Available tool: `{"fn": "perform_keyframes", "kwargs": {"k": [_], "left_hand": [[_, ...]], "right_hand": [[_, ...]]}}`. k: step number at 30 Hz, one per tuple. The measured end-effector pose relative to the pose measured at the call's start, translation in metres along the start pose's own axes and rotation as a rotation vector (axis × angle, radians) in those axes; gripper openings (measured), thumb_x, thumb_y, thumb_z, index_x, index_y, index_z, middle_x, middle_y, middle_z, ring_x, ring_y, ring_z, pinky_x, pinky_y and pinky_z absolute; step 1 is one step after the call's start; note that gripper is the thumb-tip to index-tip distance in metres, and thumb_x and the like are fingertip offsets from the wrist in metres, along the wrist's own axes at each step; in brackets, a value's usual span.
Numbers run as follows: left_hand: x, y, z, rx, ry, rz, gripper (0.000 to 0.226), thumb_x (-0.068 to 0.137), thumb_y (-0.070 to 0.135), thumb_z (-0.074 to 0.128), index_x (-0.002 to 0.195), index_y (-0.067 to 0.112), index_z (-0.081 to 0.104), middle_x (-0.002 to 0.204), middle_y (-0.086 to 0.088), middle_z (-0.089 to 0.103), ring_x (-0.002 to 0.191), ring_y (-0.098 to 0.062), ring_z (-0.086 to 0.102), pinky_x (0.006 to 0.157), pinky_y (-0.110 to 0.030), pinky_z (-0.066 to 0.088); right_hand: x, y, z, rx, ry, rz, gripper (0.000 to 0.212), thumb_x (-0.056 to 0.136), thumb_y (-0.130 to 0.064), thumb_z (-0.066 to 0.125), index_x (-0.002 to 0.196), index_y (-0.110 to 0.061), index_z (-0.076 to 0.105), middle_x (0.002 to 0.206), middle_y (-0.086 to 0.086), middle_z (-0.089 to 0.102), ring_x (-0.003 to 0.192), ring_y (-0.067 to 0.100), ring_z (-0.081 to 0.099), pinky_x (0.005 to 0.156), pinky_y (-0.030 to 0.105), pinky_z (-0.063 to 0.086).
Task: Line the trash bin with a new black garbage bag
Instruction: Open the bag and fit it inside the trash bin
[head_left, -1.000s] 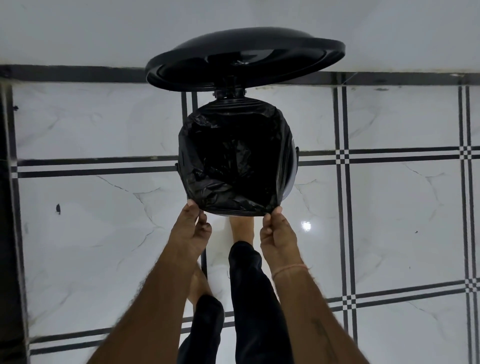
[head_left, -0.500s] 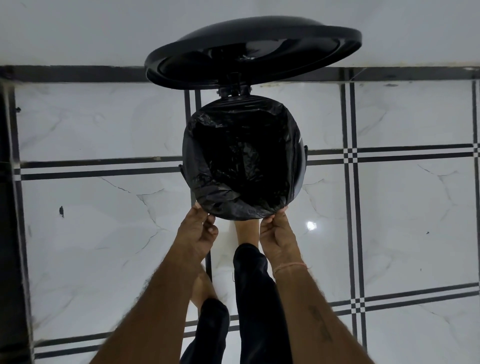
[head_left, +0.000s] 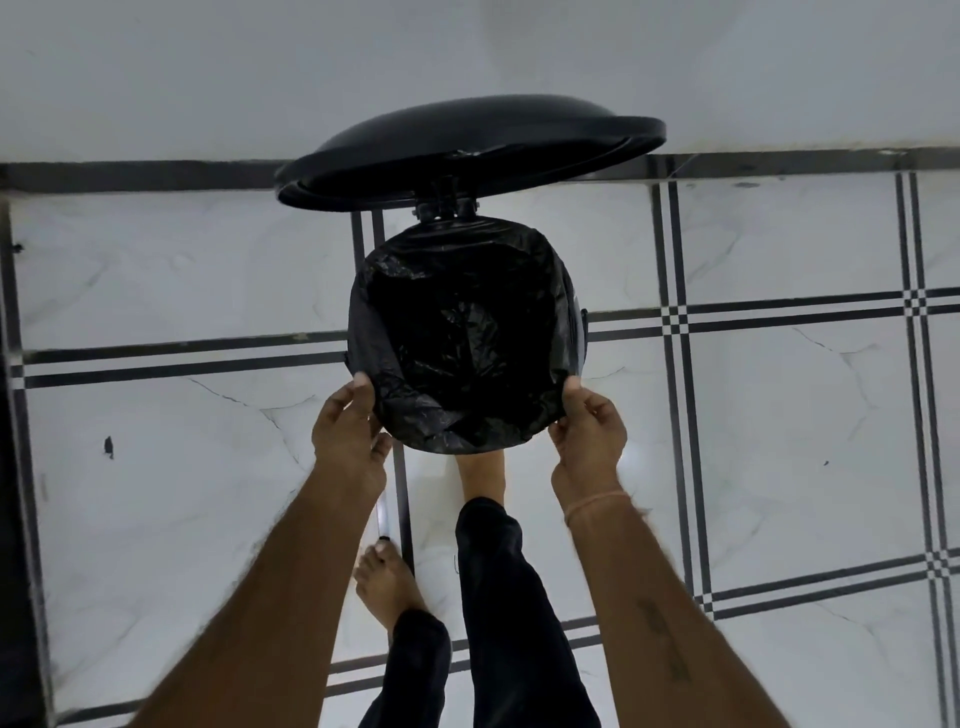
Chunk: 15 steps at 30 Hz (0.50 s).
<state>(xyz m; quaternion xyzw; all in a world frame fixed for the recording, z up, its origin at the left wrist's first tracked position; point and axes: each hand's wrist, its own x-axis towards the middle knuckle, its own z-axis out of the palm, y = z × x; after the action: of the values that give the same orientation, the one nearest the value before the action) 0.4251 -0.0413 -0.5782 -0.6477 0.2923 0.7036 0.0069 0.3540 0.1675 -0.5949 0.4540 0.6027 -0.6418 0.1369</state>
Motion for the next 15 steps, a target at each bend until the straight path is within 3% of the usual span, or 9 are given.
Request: {"fn": "perform_keyframes", "kwargs": {"k": [4,7,10,12,15], "left_hand": [[0.0,0.002,0.005,0.003,0.041,0.029,0.012,0.097,0.031,0.069,0.101,0.021,0.063,0.094,0.003,0.071,0.086,-0.014,0.065,0.076,-0.029,0.049],[0.005,-0.002,0.001,0.004,0.024,0.026,0.012,0.098,0.032,0.067,0.102,0.021,0.063,0.097,0.003,0.071,0.089,-0.015,0.064,0.075,-0.029,0.048],[0.014,-0.003,-0.006,0.022,0.024,0.017,0.01,0.099,0.032,0.066,0.096,0.023,0.065,0.099,0.003,0.071,0.092,-0.017,0.064,0.074,-0.028,0.047],[0.015,-0.003,-0.009,0.031,0.047,0.001,0.009,0.1,0.032,0.064,0.096,0.024,0.067,0.104,0.002,0.072,0.096,-0.017,0.064,0.077,-0.028,0.049],[0.012,0.002,-0.006,-0.007,0.044,-0.012,0.024,0.1,0.047,0.06,0.103,0.025,0.068,0.11,0.006,0.073,0.096,-0.012,0.067,0.084,-0.029,0.052]], "right_hand": [[0.01,-0.006,0.003,-0.162,0.123,-0.095,0.032,0.098,-0.028,0.071,0.07,-0.015,0.059,0.073,0.002,0.063,0.059,0.013,0.052,0.052,0.024,0.047],[0.025,-0.018,0.005,-0.096,0.069,0.085,0.029,0.101,-0.031,0.066,0.078,-0.014,0.064,0.074,0.001,0.061,0.06,0.012,0.052,0.05,0.02,0.046],[0.042,-0.028,0.017,-0.055,-0.001,0.24,0.026,0.101,-0.029,0.066,0.101,-0.004,0.071,0.093,0.01,0.071,0.086,0.023,0.067,0.077,0.033,0.061],[0.039,-0.031,0.019,-0.111,-0.023,0.206,0.03,0.105,-0.028,0.059,0.113,-0.001,0.069,0.105,0.013,0.073,0.089,0.023,0.07,0.092,0.041,0.06],[0.027,-0.037,0.013,-0.121,-0.09,0.121,0.046,0.105,-0.045,0.055,0.123,-0.005,0.069,0.115,0.007,0.075,0.101,0.022,0.072,0.097,0.041,0.06]]}}
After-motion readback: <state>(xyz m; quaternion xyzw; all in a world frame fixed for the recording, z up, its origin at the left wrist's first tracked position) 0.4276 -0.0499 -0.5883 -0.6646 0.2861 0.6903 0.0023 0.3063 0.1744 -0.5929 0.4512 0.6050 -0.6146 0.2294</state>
